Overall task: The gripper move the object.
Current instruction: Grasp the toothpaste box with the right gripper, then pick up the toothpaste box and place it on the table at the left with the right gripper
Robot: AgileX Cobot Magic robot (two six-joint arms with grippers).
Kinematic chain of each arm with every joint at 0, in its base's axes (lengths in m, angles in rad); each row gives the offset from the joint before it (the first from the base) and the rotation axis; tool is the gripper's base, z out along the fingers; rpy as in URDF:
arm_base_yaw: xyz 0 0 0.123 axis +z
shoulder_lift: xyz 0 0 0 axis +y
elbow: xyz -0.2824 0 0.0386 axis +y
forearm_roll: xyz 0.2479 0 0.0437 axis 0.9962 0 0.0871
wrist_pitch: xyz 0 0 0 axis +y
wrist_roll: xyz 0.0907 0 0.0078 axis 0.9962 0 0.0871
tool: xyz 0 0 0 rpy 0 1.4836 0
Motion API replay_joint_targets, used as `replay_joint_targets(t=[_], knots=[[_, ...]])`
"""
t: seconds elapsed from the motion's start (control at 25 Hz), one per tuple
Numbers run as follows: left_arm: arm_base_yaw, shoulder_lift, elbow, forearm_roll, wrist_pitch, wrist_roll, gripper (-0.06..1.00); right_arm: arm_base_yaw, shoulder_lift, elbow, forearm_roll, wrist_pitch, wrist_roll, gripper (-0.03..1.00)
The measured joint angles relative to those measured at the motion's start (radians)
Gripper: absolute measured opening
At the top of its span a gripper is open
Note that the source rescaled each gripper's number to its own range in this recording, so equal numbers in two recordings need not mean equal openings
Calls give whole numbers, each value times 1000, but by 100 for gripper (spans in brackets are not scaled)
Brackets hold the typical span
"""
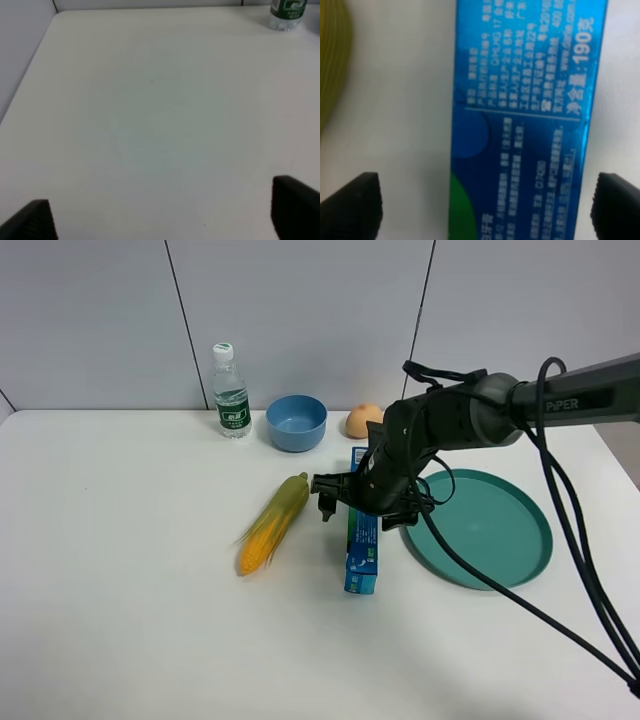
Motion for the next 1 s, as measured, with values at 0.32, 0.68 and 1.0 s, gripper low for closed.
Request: replay_joint_targets(t=[0.32,0.68,1.0], knots=[[0,0,0,0,0,0,100,0,3,0,-1,0,42,11],[0,0,0,0,0,0,100,0,3,0,-1,1,44,0],[0,0,0,0,0,0,100,0,-121,1,-34,64,-2,0]])
